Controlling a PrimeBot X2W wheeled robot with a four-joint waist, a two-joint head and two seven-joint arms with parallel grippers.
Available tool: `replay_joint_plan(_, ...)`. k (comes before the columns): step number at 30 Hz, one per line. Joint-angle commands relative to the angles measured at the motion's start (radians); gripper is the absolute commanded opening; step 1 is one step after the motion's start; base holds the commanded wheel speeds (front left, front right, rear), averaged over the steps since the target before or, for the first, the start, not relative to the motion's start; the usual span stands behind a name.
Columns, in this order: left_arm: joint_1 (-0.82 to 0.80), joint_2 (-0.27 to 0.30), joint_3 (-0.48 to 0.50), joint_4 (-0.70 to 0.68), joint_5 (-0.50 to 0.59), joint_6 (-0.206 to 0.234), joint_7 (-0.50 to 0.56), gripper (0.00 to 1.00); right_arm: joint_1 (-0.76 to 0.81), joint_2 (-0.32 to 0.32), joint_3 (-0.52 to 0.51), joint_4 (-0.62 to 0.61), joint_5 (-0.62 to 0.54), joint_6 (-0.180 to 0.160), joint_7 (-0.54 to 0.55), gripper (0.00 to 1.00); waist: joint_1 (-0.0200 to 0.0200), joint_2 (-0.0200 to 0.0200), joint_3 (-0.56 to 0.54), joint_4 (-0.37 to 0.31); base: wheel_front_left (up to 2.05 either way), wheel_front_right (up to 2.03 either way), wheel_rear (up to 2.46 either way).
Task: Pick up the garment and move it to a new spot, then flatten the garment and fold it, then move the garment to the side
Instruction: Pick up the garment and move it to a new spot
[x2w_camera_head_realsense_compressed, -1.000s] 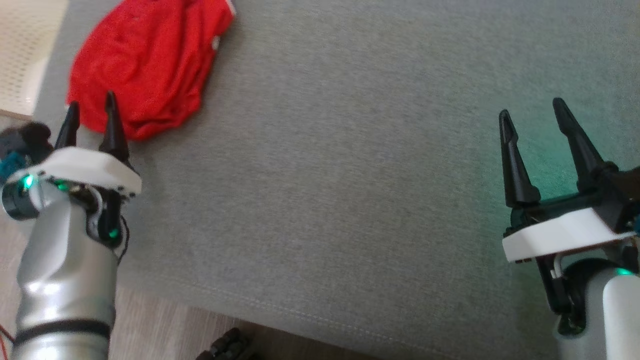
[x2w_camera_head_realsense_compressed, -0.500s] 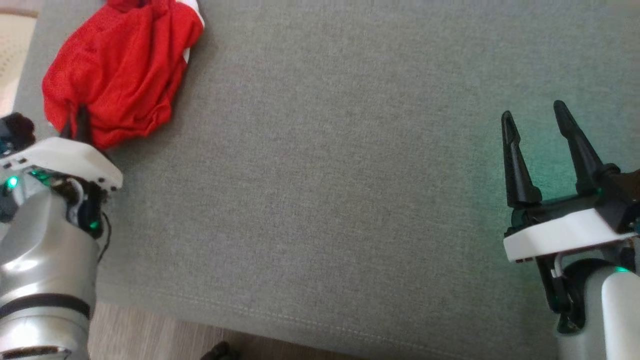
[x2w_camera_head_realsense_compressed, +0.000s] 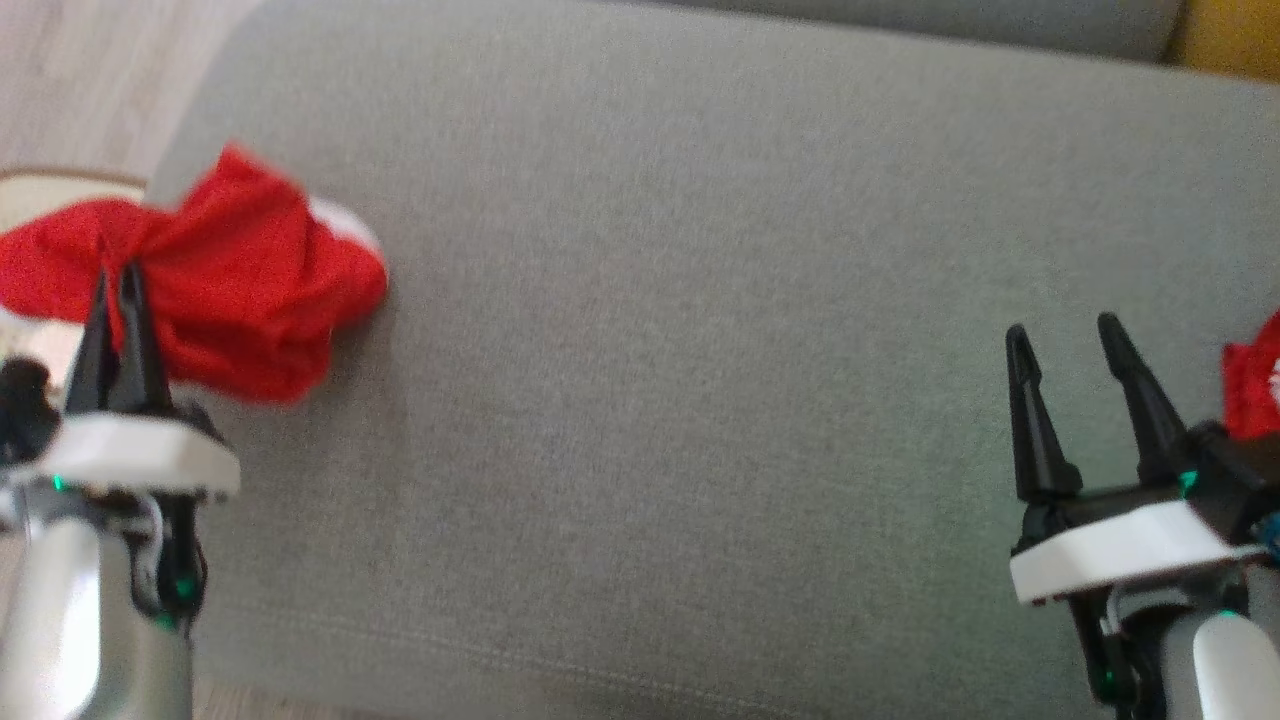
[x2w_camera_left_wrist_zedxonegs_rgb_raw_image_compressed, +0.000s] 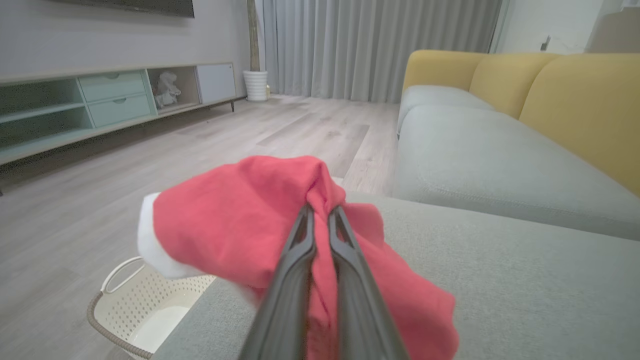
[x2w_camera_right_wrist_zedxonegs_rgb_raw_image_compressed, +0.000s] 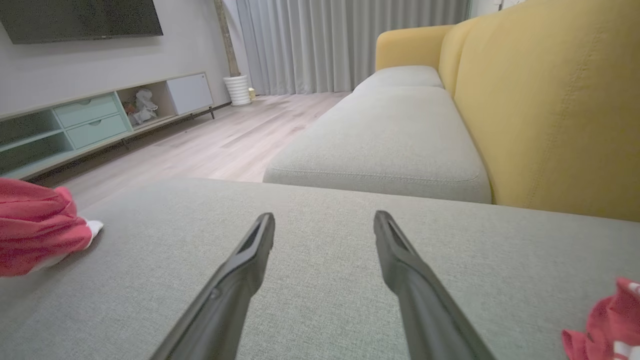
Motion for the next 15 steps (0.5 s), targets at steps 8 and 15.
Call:
replay_joint_plan(8,0.237,-0.005,0.016,-0.352,0.028,0.043,0.051,0.00,0.042,-0.004,0.029,-0.009,0.056,0.007,-0.039,1.00,0.0001,0.0000,-0.136,-0.069,0.00,0.00,0.00)
replay_joint_plan(15,0.322,-0.031,-0.043,-0.510,0.044,0.047,0.113,0.00,0.064,-0.004,0.018,0.000,0.068,0.007,-0.049,1.00,0.0001,0.0000,-0.145,-0.109,0.00,0.00,0.00)
